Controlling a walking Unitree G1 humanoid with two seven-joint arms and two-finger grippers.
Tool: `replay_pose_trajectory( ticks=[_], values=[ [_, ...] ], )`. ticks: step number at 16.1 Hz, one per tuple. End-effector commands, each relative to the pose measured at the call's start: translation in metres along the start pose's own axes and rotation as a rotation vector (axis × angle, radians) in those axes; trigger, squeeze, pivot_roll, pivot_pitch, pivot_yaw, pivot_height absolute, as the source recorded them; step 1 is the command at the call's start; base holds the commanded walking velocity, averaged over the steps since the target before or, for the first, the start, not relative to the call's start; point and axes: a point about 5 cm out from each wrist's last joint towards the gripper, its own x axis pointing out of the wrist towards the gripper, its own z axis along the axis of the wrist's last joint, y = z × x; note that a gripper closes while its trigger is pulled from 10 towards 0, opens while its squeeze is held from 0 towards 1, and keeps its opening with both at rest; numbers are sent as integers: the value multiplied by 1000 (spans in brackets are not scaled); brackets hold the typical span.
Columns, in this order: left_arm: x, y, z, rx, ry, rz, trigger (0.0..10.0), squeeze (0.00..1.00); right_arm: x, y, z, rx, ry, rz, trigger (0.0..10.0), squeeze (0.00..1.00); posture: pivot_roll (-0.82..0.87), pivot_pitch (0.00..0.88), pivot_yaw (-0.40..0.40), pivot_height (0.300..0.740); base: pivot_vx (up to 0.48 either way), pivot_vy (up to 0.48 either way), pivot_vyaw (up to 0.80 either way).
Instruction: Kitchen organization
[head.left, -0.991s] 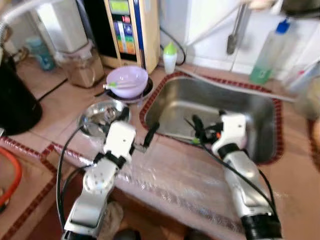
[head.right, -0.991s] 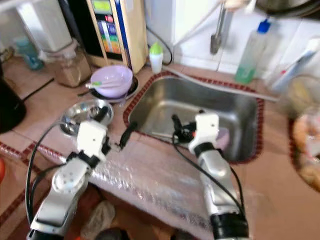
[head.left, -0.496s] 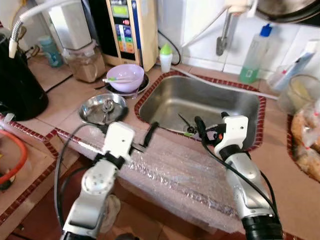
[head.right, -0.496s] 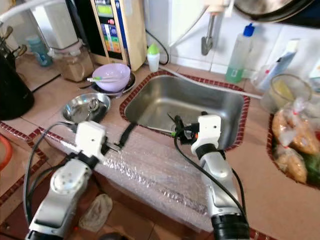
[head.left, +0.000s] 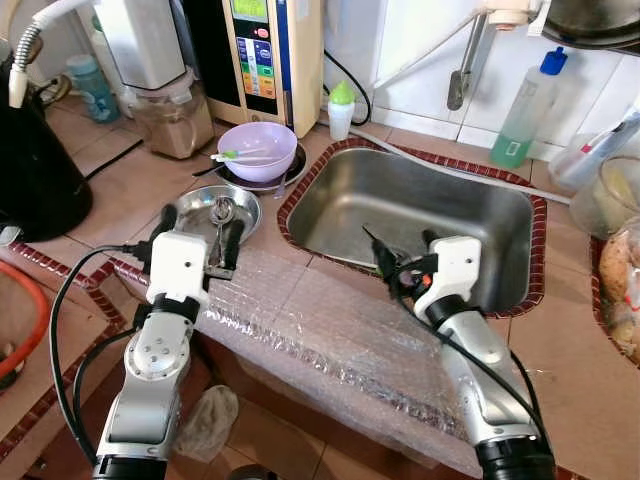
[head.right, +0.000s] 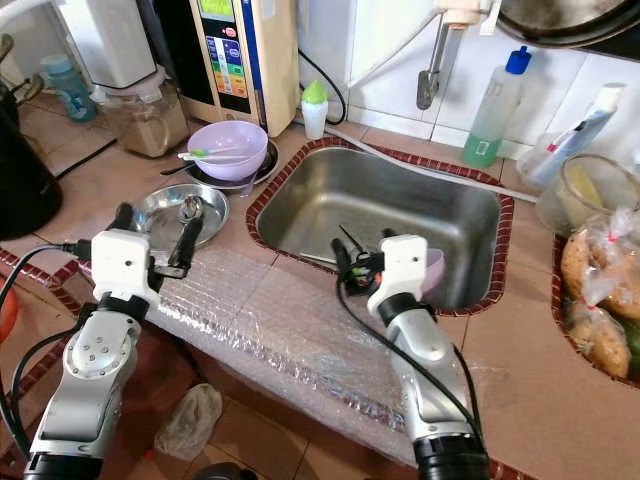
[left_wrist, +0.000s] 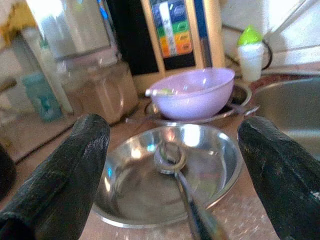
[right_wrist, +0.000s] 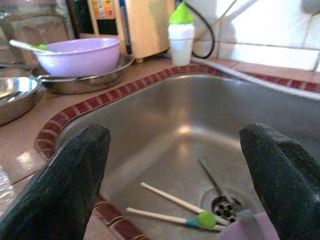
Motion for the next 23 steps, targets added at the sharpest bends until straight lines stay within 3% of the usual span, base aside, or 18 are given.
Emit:
replay_pose_trajectory(
  ticks=[1, 6, 7, 8, 9, 13, 23],
  values=[
    [0, 1, -3, 1, 13, 8, 10000, 0, 0, 1, 4, 3, -13, 8, 10000, 0, -9, 21, 47, 740, 0, 0, 0],
    [-6, -6, -13, 3, 30, -35, 10000, 0, -1, 3, 3, 3, -2, 19, 10000, 0, -15, 22, 52, 740, 0, 0, 0],
    [-8, -6, -15, 4, 31, -39, 8353, 0, -1, 4, 3, 4, 2, 25, 10000, 0, -15, 22, 52, 740, 0, 0, 0],
    [-10, -8, -18, 2, 36, -49, 3686, 0, -2, 5, 2, 5, 9, 37, 10000, 0, -19, 19, 54, 740, 0, 0, 0],
    [-11, -9, -21, -6, 40, -61, 39, 0, -2, 7, 1, 11, 15, 56, 10000, 0, -19, 19, 54, 740, 0, 0, 0],
    [-13, -14, -29, -15, 59, -73, 0, 0, -6, 30, -1, 60, 53, 233, 10000, 0, -24, 18, 45, 740, 0, 0, 0],
    [-10, -22, -37, -27, 62, -84, 0, 0, -4, 40, 18, 139, 32, 376, 10000, 0, -32, 13, 39, 740, 0, 0, 0]
  ],
)
